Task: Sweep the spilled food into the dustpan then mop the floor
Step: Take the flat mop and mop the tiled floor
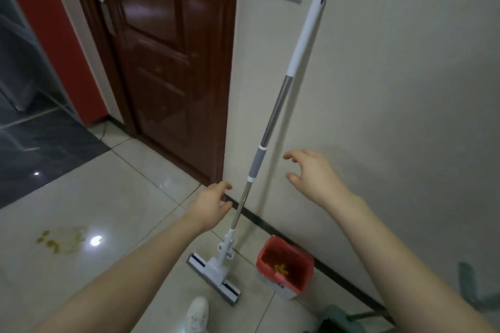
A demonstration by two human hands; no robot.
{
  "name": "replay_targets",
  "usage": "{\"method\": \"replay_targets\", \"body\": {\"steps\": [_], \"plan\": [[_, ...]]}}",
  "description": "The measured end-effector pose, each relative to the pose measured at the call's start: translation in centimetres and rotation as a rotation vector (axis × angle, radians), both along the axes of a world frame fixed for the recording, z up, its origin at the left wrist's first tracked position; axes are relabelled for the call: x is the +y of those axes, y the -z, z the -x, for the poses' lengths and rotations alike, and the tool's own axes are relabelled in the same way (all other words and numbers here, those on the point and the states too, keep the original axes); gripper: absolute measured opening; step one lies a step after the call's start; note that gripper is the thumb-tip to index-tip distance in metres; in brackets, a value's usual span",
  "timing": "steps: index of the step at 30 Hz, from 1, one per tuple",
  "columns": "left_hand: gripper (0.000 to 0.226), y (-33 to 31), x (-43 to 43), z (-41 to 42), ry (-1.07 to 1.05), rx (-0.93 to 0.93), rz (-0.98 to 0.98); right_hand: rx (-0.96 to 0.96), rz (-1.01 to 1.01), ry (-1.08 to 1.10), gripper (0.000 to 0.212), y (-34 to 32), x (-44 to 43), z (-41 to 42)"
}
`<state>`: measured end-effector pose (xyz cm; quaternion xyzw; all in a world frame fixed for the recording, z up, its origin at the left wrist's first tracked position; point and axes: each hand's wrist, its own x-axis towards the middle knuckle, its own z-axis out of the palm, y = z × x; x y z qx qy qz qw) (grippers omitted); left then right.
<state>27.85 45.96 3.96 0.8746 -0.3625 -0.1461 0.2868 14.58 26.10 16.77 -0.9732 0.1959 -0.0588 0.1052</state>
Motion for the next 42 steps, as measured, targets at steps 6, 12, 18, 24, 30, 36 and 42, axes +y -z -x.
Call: {"method": "replay_targets", "body": {"steps": [6, 12, 18, 24, 30, 36, 42], "plan": [[0.048, 4.0, -6.2, -7.7, 0.019, 0.124, 0.044, 0.124, 0.304, -0.154, 0.044, -0.1, -4.4, -12.3], [0.071, 6.8, -15.7, -14.2, 0.075, 0.192, 0.133, 0.198, 0.605, -0.31, 0.041, 0.0, -12.4, -21.5], [0.068, 8.4, -22.4, -14.6, 0.097, 0.456, 0.187, 0.36, 0.888, -0.51, 0.023, 1.1, -16.2, -24.8], [0.029, 10.3, -23.3, -12.8, -0.015, 0.6, 0.217, 0.567, 0.929, -0.431, 0.014, 1.1, -16.4, -24.5], [0.029, 7.9, -23.7, -9.9, 0.296, 0.288, 0.061, 0.795, 0.905, -0.364, 0.039, -2.0, -15.7, -18.0], [0.035, 5.5, -24.3, -4.1, 0.569, 0.139, 0.019, 0.88, 0.851, -0.198, 0.054, -4.7, -14.6, -7.6], [0.028, 4.5, -21.7, 4.0, 0.778, -0.037, -0.07, 0.864, 0.619, 0.077, 0.048, -3.2, -9.5, 6.1]]}}
